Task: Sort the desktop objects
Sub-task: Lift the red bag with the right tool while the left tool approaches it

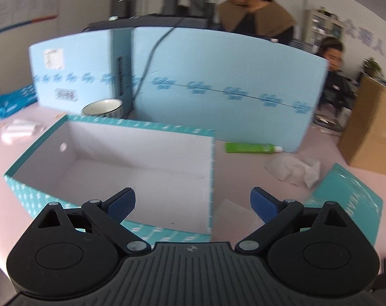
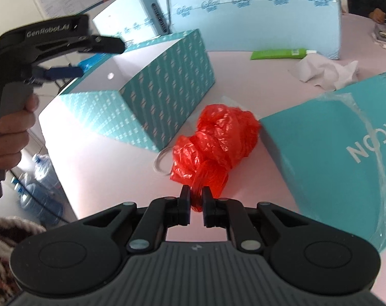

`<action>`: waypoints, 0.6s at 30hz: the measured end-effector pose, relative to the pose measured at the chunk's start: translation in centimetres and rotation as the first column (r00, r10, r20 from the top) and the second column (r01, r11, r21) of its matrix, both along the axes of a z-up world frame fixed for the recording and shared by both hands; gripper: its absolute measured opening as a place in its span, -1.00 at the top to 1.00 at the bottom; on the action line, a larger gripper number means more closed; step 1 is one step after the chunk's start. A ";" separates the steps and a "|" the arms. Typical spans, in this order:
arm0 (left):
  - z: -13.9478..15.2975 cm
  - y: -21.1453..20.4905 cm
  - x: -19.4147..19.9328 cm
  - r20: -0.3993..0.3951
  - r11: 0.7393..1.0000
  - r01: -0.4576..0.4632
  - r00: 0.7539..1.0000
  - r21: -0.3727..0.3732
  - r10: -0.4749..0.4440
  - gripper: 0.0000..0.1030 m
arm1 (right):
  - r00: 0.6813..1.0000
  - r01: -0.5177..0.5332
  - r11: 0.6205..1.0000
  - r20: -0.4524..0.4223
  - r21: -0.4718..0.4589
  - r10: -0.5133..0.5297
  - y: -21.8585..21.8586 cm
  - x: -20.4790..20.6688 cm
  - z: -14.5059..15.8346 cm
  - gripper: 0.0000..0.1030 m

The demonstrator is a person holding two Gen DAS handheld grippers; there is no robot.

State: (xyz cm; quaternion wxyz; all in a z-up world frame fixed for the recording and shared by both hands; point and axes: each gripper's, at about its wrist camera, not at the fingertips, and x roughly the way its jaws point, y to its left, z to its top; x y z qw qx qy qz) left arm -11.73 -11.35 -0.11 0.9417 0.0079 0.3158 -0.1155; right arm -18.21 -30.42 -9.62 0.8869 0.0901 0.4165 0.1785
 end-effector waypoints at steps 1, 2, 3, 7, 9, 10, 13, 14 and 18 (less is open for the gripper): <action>0.0 -0.3 -0.3 0.006 1.000 0.019 1.000 0.006 -0.019 -0.88 | 1.000 -0.007 1.000 -0.007 -0.001 0.007 0.0 -0.2 -0.1 0.77; 0.0 -0.5 -0.5 0.011 0.999 0.035 0.999 0.010 -0.035 -0.88 | 1.000 -0.004 1.000 -0.009 -0.003 0.004 -0.1 -0.4 -0.1 0.77; 0.0 -0.7 -0.8 0.015 0.999 0.051 0.999 0.013 -0.051 -0.88 | 1.000 0.005 1.000 -0.009 0.001 -0.005 -0.3 -0.7 -0.1 0.74; 0.1 -1.5 -1.7 0.025 0.993 0.115 0.993 0.023 -0.116 -0.88 | 0.996 0.090 0.994 -0.005 0.055 -0.089 -2.1 -1.5 0.0 0.39; 0.0 -1.9 -2.2 0.029 0.988 0.151 0.988 0.032 -0.152 -0.88 | 0.990 0.140 0.987 0.017 0.084 -0.142 -3.1 -2.1 0.3 -0.12; -0.1 -2.2 -2.5 0.027 0.985 0.169 0.985 0.037 -0.170 -0.88 | 0.986 0.160 0.982 0.031 0.096 -0.163 -3.4 -2.4 0.4 -0.33; -0.7 -3.1 -3.0 -0.003 0.974 0.219 0.976 0.059 -0.219 -0.88 | 0.973 0.216 0.968 0.059 0.128 -0.225 -4.2 -3.0 0.8 -0.45; -1.0 -3.5 -3.1 -0.024 0.969 0.236 0.972 0.069 -0.234 -0.88 | 0.967 0.236 0.963 0.062 0.131 -0.246 -4.5 -3.1 0.9 -0.47; -3.0 -4.7 -3.0 -0.119 0.945 0.316 0.945 0.088 -0.305 -0.88 | 0.936 0.327 0.935 0.087 0.135 -0.340 -5.6 -3.4 1.3 -0.69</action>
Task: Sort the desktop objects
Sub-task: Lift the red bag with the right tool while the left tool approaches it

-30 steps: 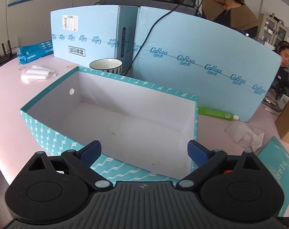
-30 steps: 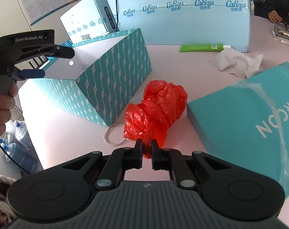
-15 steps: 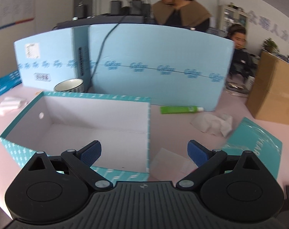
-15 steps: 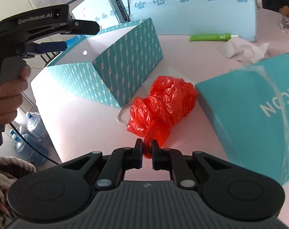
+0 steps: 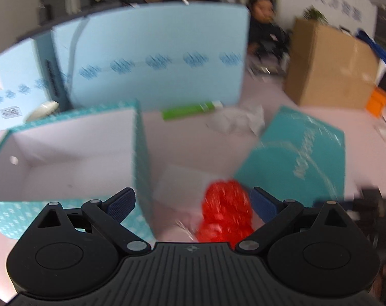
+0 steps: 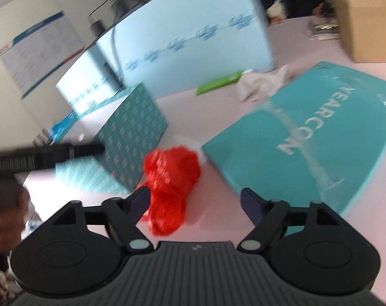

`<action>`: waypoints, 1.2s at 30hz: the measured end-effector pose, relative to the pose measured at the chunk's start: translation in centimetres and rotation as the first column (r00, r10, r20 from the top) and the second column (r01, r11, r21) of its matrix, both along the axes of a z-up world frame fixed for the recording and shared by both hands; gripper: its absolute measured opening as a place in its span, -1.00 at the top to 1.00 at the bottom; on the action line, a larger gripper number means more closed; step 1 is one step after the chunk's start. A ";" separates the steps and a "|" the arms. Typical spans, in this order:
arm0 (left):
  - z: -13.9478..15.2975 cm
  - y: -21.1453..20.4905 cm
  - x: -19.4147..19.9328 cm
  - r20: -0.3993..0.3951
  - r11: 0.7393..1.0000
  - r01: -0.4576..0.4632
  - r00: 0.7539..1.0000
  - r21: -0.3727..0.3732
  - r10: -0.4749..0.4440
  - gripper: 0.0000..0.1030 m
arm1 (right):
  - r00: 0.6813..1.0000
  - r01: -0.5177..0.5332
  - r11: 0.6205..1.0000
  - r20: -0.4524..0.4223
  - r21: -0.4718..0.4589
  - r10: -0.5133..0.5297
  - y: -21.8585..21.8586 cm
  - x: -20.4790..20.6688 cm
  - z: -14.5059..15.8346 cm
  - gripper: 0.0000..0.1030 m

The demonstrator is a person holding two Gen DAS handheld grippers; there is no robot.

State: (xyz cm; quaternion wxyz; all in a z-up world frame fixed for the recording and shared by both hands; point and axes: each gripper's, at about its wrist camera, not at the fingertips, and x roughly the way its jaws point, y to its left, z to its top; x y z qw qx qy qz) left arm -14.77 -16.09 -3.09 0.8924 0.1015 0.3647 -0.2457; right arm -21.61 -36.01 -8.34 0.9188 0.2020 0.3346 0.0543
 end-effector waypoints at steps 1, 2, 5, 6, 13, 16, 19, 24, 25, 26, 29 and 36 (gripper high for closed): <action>-0.6 -0.2 0.2 -0.027 1.000 0.010 1.000 0.010 -0.009 -0.88 | 1.000 0.026 1.000 0.001 -0.001 -0.026 -0.3 0.0 0.1 -0.80; -1.2 -0.3 0.4 -0.055 1.000 0.015 0.998 0.019 -0.014 -0.88 | 0.999 0.043 0.999 0.005 0.002 -0.043 -0.5 0.0 0.1 -0.83; -2.8 -0.6 0.9 -0.125 0.999 0.029 0.992 0.046 -0.023 -0.88 | 0.997 0.074 0.997 0.022 0.005 -0.074 -0.8 0.0 0.4 -0.88; -3.2 -0.7 1.0 -0.144 0.998 0.034 0.989 0.052 -0.027 -0.88 | 0.996 0.082 0.997 0.022 0.002 -0.082 -0.7 0.1 0.4 -0.88; -5.7 -0.4 1.8 -0.249 0.997 0.051 0.968 0.063 -0.033 -0.88 | 0.996 0.095 0.996 0.006 0.002 -0.095 0.3 1.4 0.6 -0.88; -6.1 0.3 2.0 -0.271 0.998 0.026 0.962 0.056 -0.010 -0.88 | 0.998 0.067 0.994 0.001 0.082 -0.067 0.2 2.2 0.7 -0.89; -6.4 1.1 2.2 -0.297 0.999 -0.005 0.955 0.041 0.017 -0.88 | 0.999 0.045 0.976 -0.022 0.212 -0.041 0.0 3.4 0.3 -0.91; -6.6 1.9 2.1 -0.323 0.999 -0.019 0.946 0.037 0.030 -0.88 | 0.993 0.079 0.915 -0.117 0.395 -0.035 -0.7 6.1 -0.8 -0.91; -6.7 1.9 2.1 -0.325 0.999 -0.019 0.945 0.036 0.030 -0.88 | 0.990 0.091 0.901 -0.137 0.424 -0.036 -0.8 6.7 -0.9 -0.91; -6.7 1.9 2.0 -0.323 0.999 -0.018 0.946 0.034 0.028 -0.88 | 0.987 0.108 0.890 -0.157 0.443 -0.042 -0.8 7.3 -1.1 -0.91; -6.6 1.8 1.8 -0.314 1.000 -0.008 0.949 0.029 0.017 -0.87 | 0.965 0.167 0.888 -0.255 0.429 -0.059 -0.8 8.9 -1.1 -0.91; -6.3 0.2 1.4 -0.218 0.996 0.070 0.974 0.059 -0.055 -0.87 | 0.929 0.142 0.934 -0.371 0.329 -0.011 0.9 12.2 -0.4 -0.99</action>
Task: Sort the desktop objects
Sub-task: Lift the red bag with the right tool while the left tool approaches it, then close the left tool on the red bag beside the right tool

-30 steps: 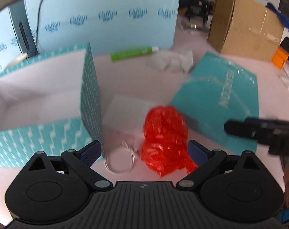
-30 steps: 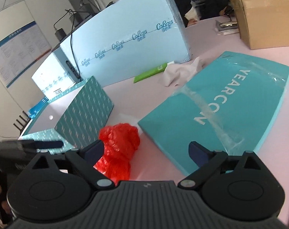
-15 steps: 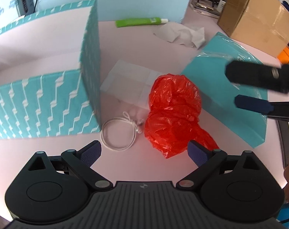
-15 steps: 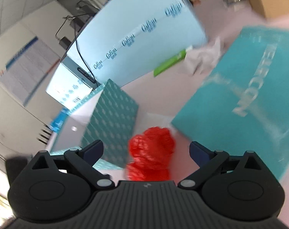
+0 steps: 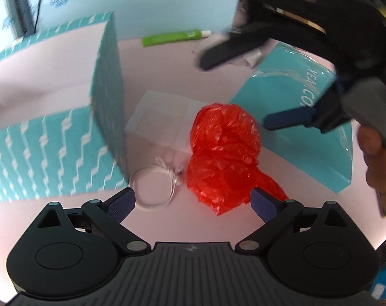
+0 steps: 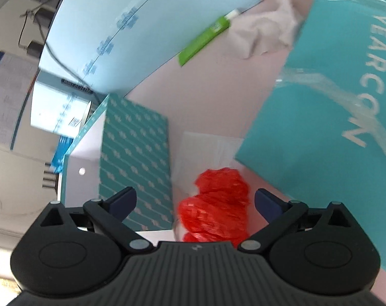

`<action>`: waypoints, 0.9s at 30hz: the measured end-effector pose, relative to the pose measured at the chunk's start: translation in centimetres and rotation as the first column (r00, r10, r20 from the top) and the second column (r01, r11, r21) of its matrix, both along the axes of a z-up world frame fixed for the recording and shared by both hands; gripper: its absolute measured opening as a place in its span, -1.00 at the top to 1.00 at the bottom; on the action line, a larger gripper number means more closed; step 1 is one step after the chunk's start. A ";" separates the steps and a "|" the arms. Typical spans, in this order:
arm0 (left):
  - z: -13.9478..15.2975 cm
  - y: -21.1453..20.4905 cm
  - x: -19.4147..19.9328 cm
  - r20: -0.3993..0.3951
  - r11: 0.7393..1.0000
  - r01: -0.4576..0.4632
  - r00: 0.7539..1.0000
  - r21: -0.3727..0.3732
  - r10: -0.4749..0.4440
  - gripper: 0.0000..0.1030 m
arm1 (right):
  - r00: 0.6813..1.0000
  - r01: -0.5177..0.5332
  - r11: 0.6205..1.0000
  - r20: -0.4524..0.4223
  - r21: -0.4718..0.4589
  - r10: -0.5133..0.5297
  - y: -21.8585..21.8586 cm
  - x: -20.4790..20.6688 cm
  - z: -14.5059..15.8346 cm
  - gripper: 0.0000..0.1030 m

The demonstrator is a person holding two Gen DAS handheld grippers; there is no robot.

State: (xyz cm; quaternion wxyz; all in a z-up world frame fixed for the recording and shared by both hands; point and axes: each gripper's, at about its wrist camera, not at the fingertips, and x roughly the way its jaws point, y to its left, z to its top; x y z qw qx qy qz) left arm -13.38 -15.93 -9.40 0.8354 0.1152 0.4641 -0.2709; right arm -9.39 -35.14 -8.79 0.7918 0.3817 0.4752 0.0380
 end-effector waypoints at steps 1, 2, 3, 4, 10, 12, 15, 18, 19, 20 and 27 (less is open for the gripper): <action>0.0 -0.3 -0.2 0.021 1.000 0.018 1.000 0.011 -0.018 -0.87 | 1.000 -0.009 1.000 -0.004 -0.001 0.009 0.3 0.3 0.0 -1.00; -0.1 -0.6 -0.4 0.040 0.999 0.035 0.999 0.021 -0.036 -0.87 | 1.000 -0.015 1.000 -0.008 -0.002 0.015 0.6 0.4 -0.1 -1.00; -0.2 -0.8 -0.7 0.058 0.998 0.048 0.997 0.029 -0.050 -0.87 | 1.000 -0.015 1.000 -0.011 -0.004 0.015 0.8 0.5 -0.2 -1.00; -0.3 -1.0 -0.9 0.075 0.998 0.060 0.995 0.038 -0.062 -0.87 | 1.000 -0.011 1.000 -0.012 -0.006 0.011 1.0 0.5 -0.4 -1.00; -1.1 -1.1 -1.0 0.065 0.996 0.073 0.995 0.044 -0.075 -0.87 | 0.999 -0.018 1.000 -0.029 -0.009 0.018 0.8 0.6 -1.2 -1.00; -1.2 -0.7 -0.6 0.029 0.998 0.067 0.997 0.009 -0.067 -0.87 | 0.999 -0.017 1.000 -0.042 -0.008 0.017 0.7 0.7 -1.6 -1.00; -1.3 0.0 0.1 -0.016 0.998 0.049 0.999 -0.040 -0.049 -0.87 | 0.998 -0.023 0.999 -0.054 -0.027 0.022 0.8 0.6 -2.2 -1.00; -1.5 0.2 0.9 -0.043 0.999 0.019 0.999 -0.033 -0.020 -0.87 | 0.999 -0.034 0.998 -0.041 -0.049 0.032 0.9 0.3 -2.4 -1.00; -1.5 0.2 1.0 -0.044 1.000 0.014 0.999 -0.024 -0.015 -0.87 | 0.998 -0.043 0.997 -0.037 -0.060 0.041 1.0 0.3 -2.4 -0.94; -1.6 0.2 1.1 -0.046 1.000 0.011 0.999 -0.019 -0.012 -0.87 | 0.998 -0.056 0.996 -0.030 -0.064 0.054 1.1 0.3 -2.4 -0.91; -1.6 -0.1 1.2 -0.043 1.000 0.014 0.999 -0.005 -0.014 -0.83 | 0.996 -0.089 0.994 -0.009 -0.064 0.088 1.3 0.0 -2.4 -0.25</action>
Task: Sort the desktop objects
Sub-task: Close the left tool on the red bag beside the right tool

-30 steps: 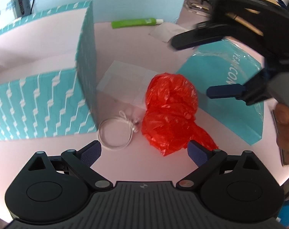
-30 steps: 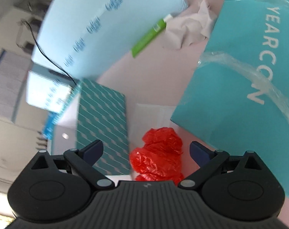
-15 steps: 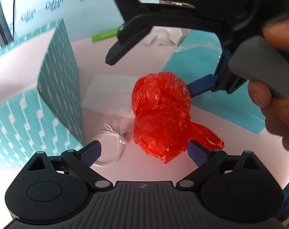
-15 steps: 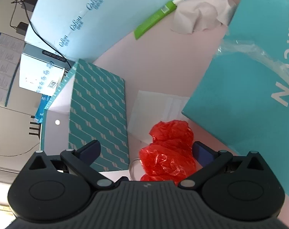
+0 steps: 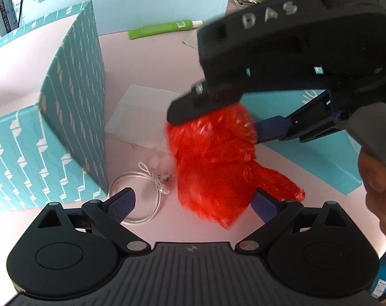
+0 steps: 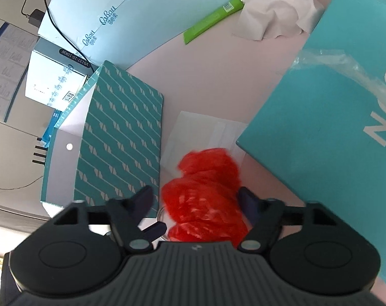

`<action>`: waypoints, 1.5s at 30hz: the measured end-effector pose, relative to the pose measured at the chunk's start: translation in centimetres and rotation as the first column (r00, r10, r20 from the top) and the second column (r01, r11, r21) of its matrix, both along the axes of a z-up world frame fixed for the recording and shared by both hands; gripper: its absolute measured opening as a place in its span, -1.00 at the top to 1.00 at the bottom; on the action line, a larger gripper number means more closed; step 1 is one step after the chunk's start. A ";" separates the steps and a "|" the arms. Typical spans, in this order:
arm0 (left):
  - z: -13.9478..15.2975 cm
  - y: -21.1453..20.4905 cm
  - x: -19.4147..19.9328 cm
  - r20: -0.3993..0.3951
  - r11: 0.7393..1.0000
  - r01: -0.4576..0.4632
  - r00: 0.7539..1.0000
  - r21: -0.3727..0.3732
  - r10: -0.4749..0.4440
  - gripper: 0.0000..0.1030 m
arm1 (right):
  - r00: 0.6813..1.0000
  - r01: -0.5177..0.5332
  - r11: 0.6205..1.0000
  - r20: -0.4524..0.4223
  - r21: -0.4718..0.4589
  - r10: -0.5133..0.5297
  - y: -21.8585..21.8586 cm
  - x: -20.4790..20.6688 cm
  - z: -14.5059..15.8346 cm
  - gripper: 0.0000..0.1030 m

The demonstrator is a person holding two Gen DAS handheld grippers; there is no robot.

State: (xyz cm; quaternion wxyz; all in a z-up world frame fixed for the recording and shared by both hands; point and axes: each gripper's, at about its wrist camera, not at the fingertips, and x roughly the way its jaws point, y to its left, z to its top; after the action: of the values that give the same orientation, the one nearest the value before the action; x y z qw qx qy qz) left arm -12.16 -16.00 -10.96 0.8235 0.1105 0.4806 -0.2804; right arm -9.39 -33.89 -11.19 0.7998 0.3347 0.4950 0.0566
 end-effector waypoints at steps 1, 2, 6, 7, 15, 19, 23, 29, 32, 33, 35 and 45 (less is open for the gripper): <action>0.0 0.0 0.0 -0.001 1.000 0.003 1.000 0.001 -0.003 -0.78 | 1.000 -0.009 1.000 0.000 0.001 0.009 0.0 -0.1 0.0 -0.19; 0.0 0.0 0.0 -0.002 1.000 0.006 1.000 0.001 -0.006 -0.62 | 1.000 -0.016 1.000 0.002 -0.001 0.016 0.1 -0.1 0.0 -0.16; 0.1 0.0 0.0 -0.006 1.000 0.019 1.000 0.003 -0.019 -0.17 | 0.999 -0.030 1.000 0.015 0.006 0.030 0.2 -0.2 0.0 -0.12; 0.2 0.1 0.0 -0.002 1.000 0.024 1.000 0.003 -0.024 -0.01 | 0.999 -0.032 0.999 0.021 0.008 0.032 0.2 -0.3 0.1 -0.10; 0.9 1.1 0.3 -0.005 1.000 0.016 1.000 -0.009 -0.016 0.31 | 0.995 -0.066 0.998 0.071 -0.017 0.067 0.9 -0.4 0.9 -0.02; 1.2 1.5 0.4 -0.006 1.000 0.017 1.000 -0.011 -0.017 0.36 | 0.995 -0.066 0.998 0.075 -0.010 0.066 0.9 -0.2 0.8 0.00; 1.6 1.9 0.5 -0.007 1.000 0.022 1.000 -0.012 -0.022 0.40 | 0.995 -0.065 0.998 0.078 -0.006 0.066 0.8 -0.4 0.9 0.01; 2.1 2.1 0.5 -0.003 0.999 0.039 0.999 -0.012 -0.039 0.44 | 0.995 -0.056 0.998 0.078 0.004 0.056 0.5 -0.7 0.9 0.01; 2.5 2.3 0.4 0.001 0.999 0.045 0.999 -0.016 -0.045 0.45 | 0.995 -0.051 0.999 0.083 0.004 0.051 0.4 -0.9 1.1 0.01; 2.6 2.3 0.4 0.006 0.999 0.048 0.999 -0.015 -0.048 0.46 | 0.995 -0.049 0.999 0.085 0.004 0.049 0.4 -1.0 1.2 0.01; 3.1 2.4 0.2 0.018 0.998 0.057 0.998 -0.012 -0.057 0.46 | 0.995 -0.043 0.999 0.089 0.010 0.042 0.3 -1.2 1.3 0.01; 4.4 3.0 0.2 0.050 0.997 0.078 0.996 -0.016 -0.077 0.49 | 0.995 -0.012 0.999 0.103 0.049 0.006 -0.6 -1.9 1.7 0.01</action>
State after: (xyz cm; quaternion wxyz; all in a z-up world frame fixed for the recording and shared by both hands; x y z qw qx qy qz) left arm -11.96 -13.01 -6.56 0.8246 0.1286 0.4528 -0.3138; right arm -11.30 -34.51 -9.48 0.8154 0.3489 0.4531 0.0897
